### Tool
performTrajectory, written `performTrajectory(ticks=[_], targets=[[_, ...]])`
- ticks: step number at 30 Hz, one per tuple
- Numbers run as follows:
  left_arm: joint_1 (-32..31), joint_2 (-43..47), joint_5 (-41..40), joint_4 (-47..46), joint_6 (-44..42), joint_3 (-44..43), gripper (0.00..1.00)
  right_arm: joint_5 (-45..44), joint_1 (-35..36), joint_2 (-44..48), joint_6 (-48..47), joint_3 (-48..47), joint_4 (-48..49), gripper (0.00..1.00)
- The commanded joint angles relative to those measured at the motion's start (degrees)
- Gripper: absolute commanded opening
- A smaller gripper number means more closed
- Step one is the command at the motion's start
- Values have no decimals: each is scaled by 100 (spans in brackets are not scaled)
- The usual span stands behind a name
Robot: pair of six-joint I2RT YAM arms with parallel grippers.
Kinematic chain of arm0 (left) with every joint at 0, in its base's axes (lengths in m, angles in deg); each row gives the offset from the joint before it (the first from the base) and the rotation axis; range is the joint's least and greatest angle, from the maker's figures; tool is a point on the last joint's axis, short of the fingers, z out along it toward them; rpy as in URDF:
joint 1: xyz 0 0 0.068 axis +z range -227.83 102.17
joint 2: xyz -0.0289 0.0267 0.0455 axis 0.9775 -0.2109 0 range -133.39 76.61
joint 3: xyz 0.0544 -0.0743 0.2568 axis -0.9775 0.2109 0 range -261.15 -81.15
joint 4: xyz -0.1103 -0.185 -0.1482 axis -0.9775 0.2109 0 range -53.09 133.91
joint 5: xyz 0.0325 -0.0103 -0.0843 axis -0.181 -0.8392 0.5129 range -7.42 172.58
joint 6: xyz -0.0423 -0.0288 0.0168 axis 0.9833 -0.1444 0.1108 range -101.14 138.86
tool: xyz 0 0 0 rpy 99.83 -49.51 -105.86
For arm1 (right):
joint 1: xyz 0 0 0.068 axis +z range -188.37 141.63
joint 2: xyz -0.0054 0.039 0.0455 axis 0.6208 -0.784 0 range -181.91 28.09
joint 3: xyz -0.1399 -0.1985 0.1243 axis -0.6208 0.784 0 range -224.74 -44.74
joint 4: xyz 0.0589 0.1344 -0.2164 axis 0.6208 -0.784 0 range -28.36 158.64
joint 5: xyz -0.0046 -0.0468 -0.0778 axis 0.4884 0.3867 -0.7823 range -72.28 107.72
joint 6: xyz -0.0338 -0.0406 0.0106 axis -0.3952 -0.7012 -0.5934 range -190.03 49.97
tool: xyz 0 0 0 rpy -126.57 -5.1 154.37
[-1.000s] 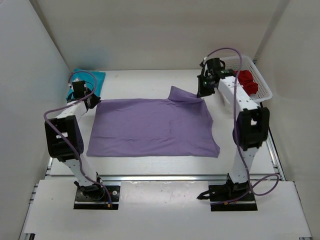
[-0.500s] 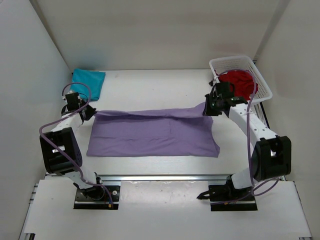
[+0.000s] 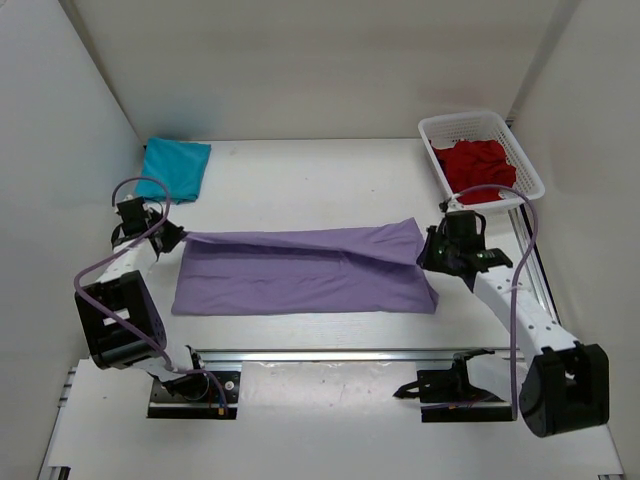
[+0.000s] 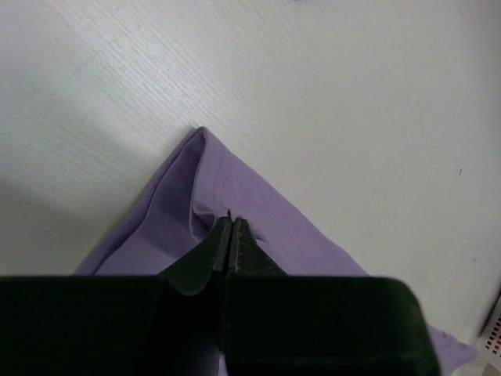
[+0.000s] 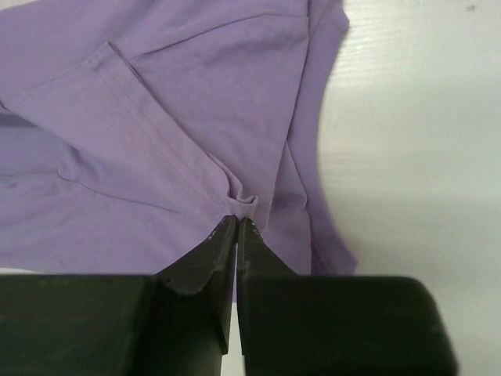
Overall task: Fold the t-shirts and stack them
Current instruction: Fold the other side of the tshirt into a rectangle
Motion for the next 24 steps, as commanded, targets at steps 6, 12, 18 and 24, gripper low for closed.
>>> performTrajectory(ticks=[6, 12, 18, 24], targets=[[515, 376, 504, -355, 397, 1016, 14, 153, -25, 791, 979, 1559, 920, 2], [411, 848, 523, -558, 653, 1043, 51, -189, 140, 826, 989, 1430, 843, 33], [-615, 1835, -214, -893, 610, 1219, 51, -481, 605, 511, 681, 700, 990, 11], [-1444, 1659, -6, -1540, 986, 1990, 37, -304, 1379, -1429, 339, -414, 1623, 2]])
